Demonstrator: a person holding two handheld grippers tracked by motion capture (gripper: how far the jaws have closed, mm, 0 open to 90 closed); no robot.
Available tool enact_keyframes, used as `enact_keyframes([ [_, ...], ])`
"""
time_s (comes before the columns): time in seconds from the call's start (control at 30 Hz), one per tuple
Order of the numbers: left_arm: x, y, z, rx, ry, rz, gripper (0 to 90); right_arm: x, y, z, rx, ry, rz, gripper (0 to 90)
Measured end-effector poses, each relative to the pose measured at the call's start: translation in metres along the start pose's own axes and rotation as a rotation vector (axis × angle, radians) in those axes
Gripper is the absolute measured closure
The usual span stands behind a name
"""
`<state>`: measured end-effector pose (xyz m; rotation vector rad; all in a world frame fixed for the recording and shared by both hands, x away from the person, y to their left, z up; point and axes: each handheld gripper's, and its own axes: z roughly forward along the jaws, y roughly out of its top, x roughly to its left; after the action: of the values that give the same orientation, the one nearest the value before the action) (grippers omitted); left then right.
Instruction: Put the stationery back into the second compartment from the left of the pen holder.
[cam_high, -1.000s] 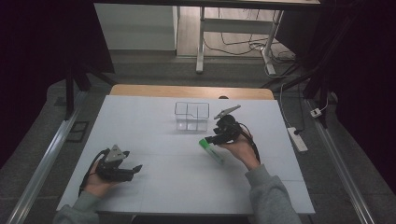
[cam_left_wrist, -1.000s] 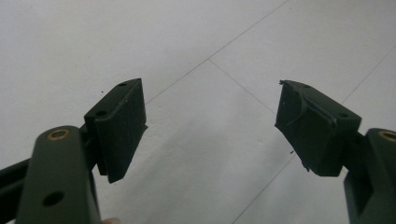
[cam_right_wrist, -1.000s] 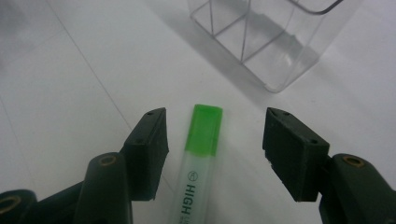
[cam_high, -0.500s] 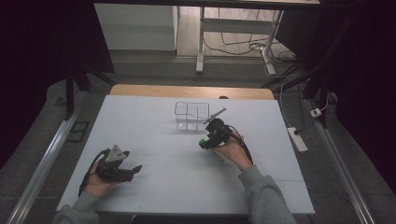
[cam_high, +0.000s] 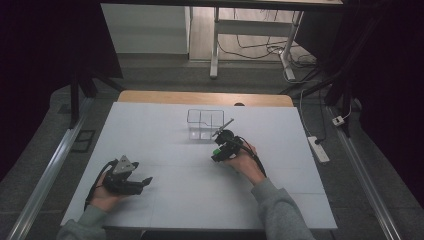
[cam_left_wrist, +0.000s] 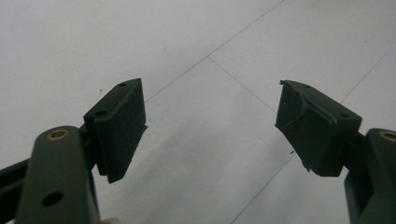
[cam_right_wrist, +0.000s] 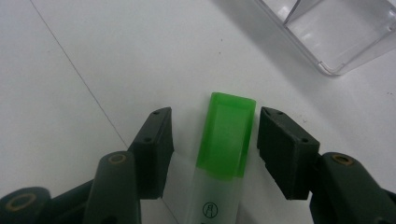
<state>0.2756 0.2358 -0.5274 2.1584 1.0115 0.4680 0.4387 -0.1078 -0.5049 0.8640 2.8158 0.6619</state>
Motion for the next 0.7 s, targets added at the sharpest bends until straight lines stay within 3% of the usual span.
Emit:
enact_keyframes([
  [0.43,-0.0001,-0.0002,-0.0002,0.006,-0.001,0.007,23.7,0.0017,-0.0001,0.0014,0.015,-0.041,-0.011,55.7],
  [0.7,-0.0008,-0.0002,0.0002,0.013,-0.003,0.01,23.4,0.0058,-0.0002,0.0013,0.011,-0.071,0.025,64.2],
])
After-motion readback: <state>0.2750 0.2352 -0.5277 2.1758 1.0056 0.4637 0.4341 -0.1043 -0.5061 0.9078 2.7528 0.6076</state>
